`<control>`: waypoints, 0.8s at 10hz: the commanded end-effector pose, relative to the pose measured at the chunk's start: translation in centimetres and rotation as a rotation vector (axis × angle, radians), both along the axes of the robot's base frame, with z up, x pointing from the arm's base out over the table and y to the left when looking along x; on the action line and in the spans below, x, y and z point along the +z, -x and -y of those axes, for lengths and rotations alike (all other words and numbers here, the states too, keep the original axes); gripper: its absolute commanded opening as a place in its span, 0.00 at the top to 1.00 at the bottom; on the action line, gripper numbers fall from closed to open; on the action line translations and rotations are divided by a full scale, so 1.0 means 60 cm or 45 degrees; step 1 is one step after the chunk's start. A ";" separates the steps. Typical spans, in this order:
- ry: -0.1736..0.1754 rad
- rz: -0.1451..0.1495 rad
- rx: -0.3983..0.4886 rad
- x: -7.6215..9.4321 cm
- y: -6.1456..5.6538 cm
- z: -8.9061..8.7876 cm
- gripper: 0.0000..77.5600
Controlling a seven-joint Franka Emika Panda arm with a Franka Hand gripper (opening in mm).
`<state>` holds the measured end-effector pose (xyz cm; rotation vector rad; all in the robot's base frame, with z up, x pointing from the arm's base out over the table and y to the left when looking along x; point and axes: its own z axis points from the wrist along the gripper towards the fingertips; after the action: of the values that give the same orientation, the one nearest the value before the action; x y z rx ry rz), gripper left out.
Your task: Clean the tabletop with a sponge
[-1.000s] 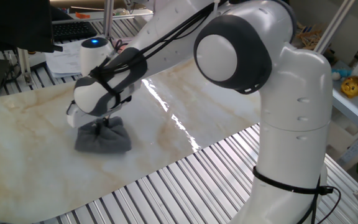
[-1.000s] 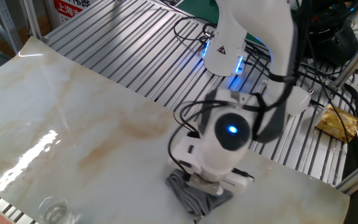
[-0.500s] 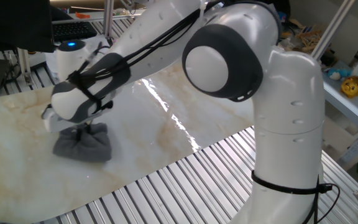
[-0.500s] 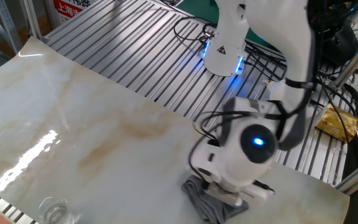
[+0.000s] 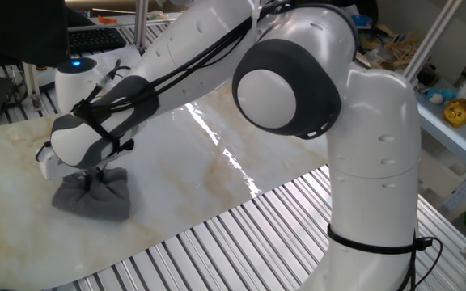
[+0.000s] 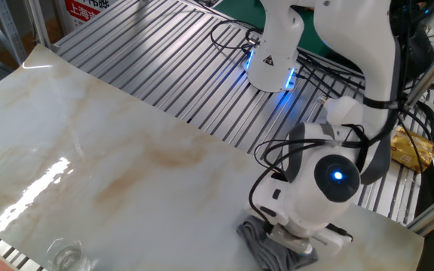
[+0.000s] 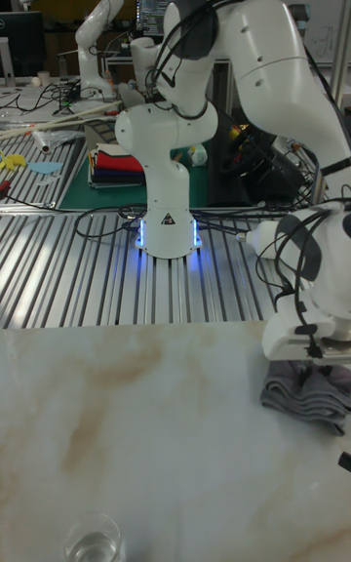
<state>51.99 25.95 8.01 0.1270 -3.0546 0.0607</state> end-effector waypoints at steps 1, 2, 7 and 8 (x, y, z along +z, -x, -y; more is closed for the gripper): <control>0.005 -0.003 0.010 0.002 0.002 -0.005 0.98; 0.016 -0.008 0.002 0.002 0.008 -0.005 0.98; 0.027 -0.038 0.010 0.012 0.088 0.022 0.98; 0.027 -0.038 0.023 0.012 0.092 0.032 0.98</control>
<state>47.66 25.42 8.32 0.1243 -3.0350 0.0835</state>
